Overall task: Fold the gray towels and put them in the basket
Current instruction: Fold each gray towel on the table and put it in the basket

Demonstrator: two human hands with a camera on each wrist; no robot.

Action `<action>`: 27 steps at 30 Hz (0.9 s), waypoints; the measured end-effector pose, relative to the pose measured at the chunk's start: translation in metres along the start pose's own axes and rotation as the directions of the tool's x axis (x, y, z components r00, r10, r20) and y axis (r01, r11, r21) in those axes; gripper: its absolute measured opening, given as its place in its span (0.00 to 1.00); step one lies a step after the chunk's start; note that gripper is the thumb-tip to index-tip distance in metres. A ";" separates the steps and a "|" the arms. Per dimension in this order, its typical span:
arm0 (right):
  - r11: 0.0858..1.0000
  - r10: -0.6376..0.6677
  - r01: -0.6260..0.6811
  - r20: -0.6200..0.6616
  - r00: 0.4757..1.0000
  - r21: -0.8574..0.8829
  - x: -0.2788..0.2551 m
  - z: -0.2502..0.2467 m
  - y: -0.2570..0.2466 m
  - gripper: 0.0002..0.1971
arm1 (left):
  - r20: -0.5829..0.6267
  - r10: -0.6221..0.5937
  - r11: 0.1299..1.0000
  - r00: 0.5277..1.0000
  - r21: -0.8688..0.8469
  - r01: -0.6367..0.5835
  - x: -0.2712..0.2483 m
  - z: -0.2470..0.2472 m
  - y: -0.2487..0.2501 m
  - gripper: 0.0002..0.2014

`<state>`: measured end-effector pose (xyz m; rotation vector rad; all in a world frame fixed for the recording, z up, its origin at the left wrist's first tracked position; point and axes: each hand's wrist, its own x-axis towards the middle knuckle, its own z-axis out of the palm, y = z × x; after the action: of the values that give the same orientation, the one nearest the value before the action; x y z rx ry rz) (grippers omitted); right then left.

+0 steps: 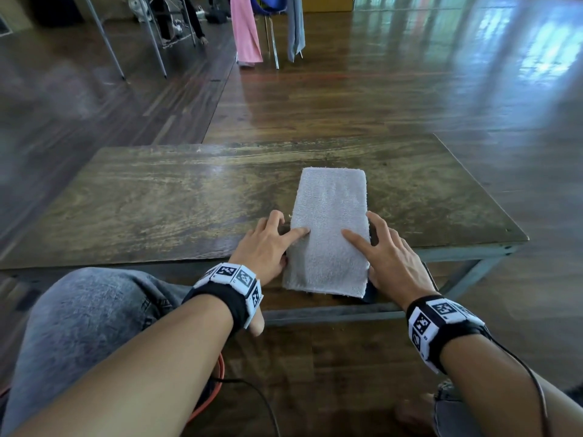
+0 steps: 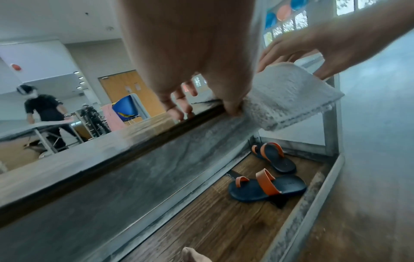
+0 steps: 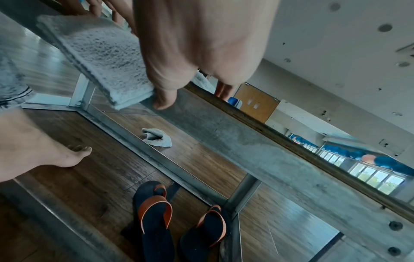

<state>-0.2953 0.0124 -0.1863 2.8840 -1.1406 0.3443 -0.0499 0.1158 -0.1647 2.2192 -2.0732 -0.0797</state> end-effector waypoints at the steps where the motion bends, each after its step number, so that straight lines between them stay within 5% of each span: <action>1: 0.999 0.003 -0.003 0.001 1.000 0.034 0.000 0.000 0.001 0.42 | 0.009 -0.004 0.998 1.000 -0.064 0.004 0.001 -0.001 -0.002 0.32; 4: 0.969 -0.016 0.010 0.022 1.000 0.247 0.001 -0.004 0.009 0.34 | 0.038 -0.040 0.939 0.998 -0.339 0.051 0.003 -0.007 -0.006 0.23; 8: 0.805 0.036 0.046 -0.126 0.991 0.591 0.006 -0.012 0.018 0.18 | 0.009 -0.137 0.714 0.990 -0.692 0.106 0.009 -0.023 -0.006 0.06; 10: 0.714 0.150 -0.020 -0.125 0.981 0.700 0.012 -0.016 0.016 0.04 | 0.060 -0.182 0.562 0.981 -0.813 0.154 0.015 -0.029 -0.002 0.11; 12: 0.579 0.238 -0.156 0.017 0.971 0.801 0.023 -0.021 0.013 0.14 | 0.184 -0.250 0.457 0.951 -0.843 0.283 0.021 -0.032 0.002 0.15; 15: 0.438 0.319 -0.375 0.248 0.915 0.817 0.040 -0.021 0.014 0.17 | 0.262 -0.353 0.495 0.898 -0.762 0.417 0.031 -0.028 0.005 0.21; 19: 0.492 0.365 -0.450 0.293 0.884 0.745 0.064 -0.018 0.017 0.15 | 0.212 -0.430 0.579 0.878 -0.681 0.448 0.043 -0.021 0.006 0.24; 23: 0.498 0.429 -0.460 0.252 0.867 0.736 0.090 -0.018 0.018 0.09 | 0.077 -0.509 0.549 0.858 -0.738 0.392 0.061 -0.022 0.008 0.19; 27: 0.528 0.486 -0.556 0.309 0.818 0.642 0.106 -0.010 0.019 0.14 | 0.106 -0.503 0.610 0.858 -0.659 0.439 0.083 -0.014 0.006 0.17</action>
<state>-0.2349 -0.0715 -0.1548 3.0413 -2.3796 0.8482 -0.0489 0.0329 -0.1470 2.1348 -1.0660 -0.6432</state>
